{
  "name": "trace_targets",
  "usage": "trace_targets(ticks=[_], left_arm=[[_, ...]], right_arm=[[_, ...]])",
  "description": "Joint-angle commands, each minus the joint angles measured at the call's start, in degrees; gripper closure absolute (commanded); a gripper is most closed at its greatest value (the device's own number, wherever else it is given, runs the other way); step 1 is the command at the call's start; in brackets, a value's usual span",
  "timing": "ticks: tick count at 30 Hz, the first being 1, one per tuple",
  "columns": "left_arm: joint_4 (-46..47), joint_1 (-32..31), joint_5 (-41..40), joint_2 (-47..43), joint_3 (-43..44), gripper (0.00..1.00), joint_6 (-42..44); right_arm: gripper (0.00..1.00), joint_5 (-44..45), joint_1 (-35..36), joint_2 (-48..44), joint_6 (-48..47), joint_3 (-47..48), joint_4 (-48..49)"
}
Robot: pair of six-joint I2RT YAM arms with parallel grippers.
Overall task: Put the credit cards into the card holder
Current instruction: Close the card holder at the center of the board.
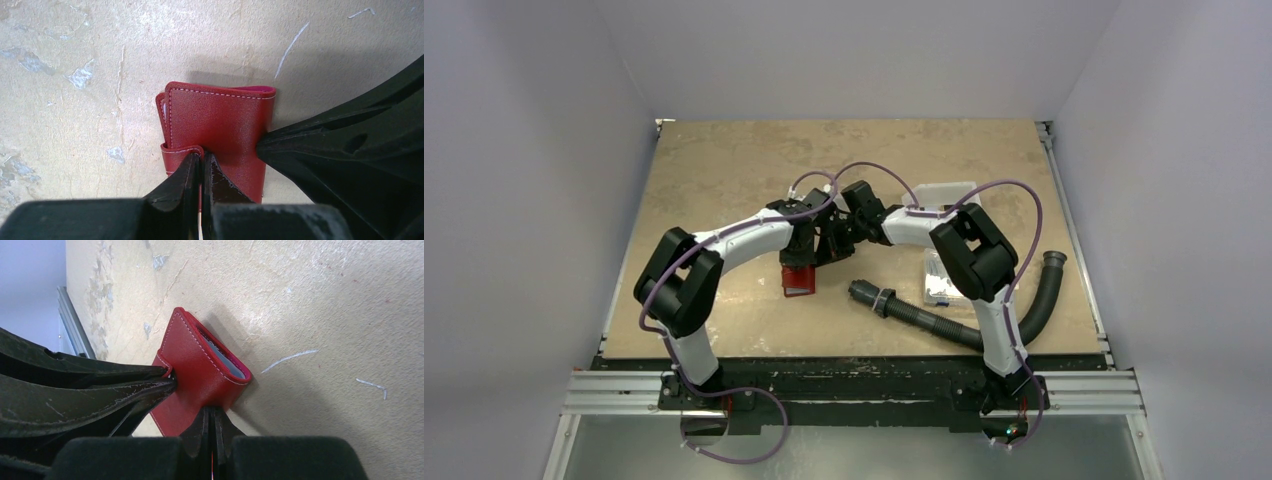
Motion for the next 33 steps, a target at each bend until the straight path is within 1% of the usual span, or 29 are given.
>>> trace_targets(ticks=[1, 4, 5, 7, 9, 11, 12, 14, 17, 21, 24, 27, 29, 30, 33], left_arm=[[30.65, -1.62, 20.15, 17.07, -9.01, 1.0, -7.23], [33.6, -1.55, 20.42, 11.41, -12.28, 1.0, -6.5], [34.73, -1.48, 21.17, 9.46, -13.18, 0.98, -6.16], [38.21, -1.43, 23.02, 5.4, -14.83, 0.89, -5.65], [39.89, -0.99, 24.78, 2.5, -15.47, 0.78, -5.38], [40.61, -0.57, 26.17, 0.09, -15.76, 0.7, -4.92], [42.55, -0.31, 26.99, -1.08, -15.91, 0.66, -4.59], [42.54, 0.31, 27.9, -3.1, -15.93, 0.59, -4.22], [42.91, 1.75, 30.03, -5.92, -16.73, 0.53, -4.01], [42.96, 3.6, 32.28, -8.17, -18.34, 0.51, -4.22], [43.41, 3.89, 32.63, -9.09, -19.34, 0.52, -4.41], [43.47, 3.88, 32.66, -9.1, -19.83, 0.59, -4.37], [42.19, 3.81, 31.84, -8.71, -19.82, 0.6, -3.71], [40.79, 3.8, 31.17, -8.47, -19.68, 0.6, -3.34], [34.28, 2.7, 26.66, -7.7, -17.66, 0.68, -1.45]], right_arm=[[1.0, 6.16, 4.17, 4.23, -2.21, -2.94, -0.74], [1.0, 5.62, 4.17, 4.48, -2.4, -2.66, -0.7], [1.0, 5.55, 4.15, 4.57, -2.43, -2.53, -0.68], [1.0, 5.4, 4.13, 4.85, -2.59, -2.19, -0.77], [1.0, 5.61, 4.17, 4.93, -2.78, -1.91, -1.05], [1.0, 5.97, 4.17, 5.1, -3.06, -1.69, -1.37], [1.0, 6.19, 4.17, 5.32, -3.19, -1.52, -1.56], [1.0, 6.23, 4.17, 5.52, -3.34, -1.22, -1.83], [1.0, 6.41, 4.17, 5.75, -3.48, -1.11, -1.92], [1.0, 6.23, 4.17, 6.25, -3.46, -1.07, -1.81], [1.0, 6.17, 4.17, 6.5, -3.49, -0.85, -1.88], [1.0, 6.23, 4.17, 6.6, -3.74, -0.74, -2.14], [1.0, 6.23, 4.17, 6.58, -3.83, -0.73, -2.28], [1.0, 6.23, 4.17, 6.61, -3.84, -0.72, -2.32], [1.0, 6.27, 4.17, 6.94, -3.91, -0.72, -2.33]])
